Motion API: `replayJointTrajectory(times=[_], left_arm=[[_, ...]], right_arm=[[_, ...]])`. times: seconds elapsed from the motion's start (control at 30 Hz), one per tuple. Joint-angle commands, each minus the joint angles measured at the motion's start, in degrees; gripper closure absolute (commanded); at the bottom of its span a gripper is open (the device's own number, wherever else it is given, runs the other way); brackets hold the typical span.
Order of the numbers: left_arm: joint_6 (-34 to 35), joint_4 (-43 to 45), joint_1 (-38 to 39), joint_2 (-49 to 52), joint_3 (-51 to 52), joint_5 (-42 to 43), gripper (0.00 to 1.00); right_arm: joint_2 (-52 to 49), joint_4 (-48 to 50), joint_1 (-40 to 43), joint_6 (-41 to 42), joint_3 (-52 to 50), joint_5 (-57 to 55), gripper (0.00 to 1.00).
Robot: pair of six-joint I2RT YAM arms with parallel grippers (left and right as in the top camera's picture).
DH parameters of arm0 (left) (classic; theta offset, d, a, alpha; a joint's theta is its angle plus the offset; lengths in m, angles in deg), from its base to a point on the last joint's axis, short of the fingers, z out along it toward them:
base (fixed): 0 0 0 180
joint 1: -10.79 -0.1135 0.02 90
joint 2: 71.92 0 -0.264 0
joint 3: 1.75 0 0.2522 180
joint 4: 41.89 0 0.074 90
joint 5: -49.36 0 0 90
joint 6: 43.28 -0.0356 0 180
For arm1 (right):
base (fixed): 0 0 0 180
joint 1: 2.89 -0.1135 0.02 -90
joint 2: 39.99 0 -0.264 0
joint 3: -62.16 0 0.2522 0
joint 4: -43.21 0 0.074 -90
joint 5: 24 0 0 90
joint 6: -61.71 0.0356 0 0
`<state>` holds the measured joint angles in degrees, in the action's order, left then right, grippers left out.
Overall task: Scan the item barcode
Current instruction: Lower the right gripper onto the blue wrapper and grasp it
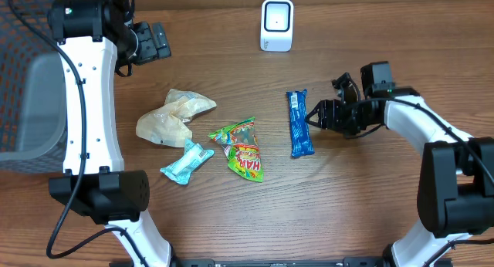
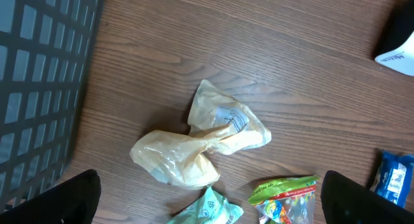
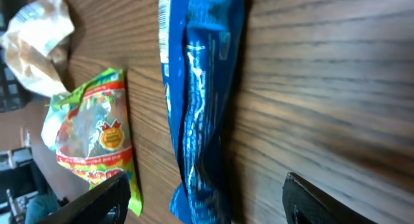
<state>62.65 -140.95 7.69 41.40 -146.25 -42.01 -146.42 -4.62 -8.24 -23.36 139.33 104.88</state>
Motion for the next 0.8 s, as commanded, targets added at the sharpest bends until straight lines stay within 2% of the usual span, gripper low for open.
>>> replayJointTrajectory(times=[0.0,0.13,0.43,0.53,0.73,0.77], left_arm=[[-0.50,0.09,0.11,-0.17,0.52,-0.52,0.00],[-0.50,0.09,0.13,-0.17,0.52,-0.52,0.00],[-0.50,0.09,0.13,-0.17,0.52,-0.52,0.00],[-0.50,0.09,0.11,-0.17,0.52,-0.55,0.00],[-0.50,0.09,0.13,-0.17,0.52,-0.52,0.00],[-0.50,0.09,0.11,-0.17,0.52,-0.52,0.00]], right_arm=[[-0.22,4.87,-0.22,-0.72,-3.26,4.17,0.26],[-0.22,9.62,-0.22,-0.68,-6.08,4.76,0.33],[-0.57,15.52,-1.27,-0.42,-8.41,4.59,0.37],[-1.99,18.49,-3.48,1.60,-8.41,2.97,0.42],[-3.08,18.56,-4.13,2.99,-8.37,0.76,0.74],[-3.08,18.21,-4.00,3.08,-8.28,0.31,0.82]])
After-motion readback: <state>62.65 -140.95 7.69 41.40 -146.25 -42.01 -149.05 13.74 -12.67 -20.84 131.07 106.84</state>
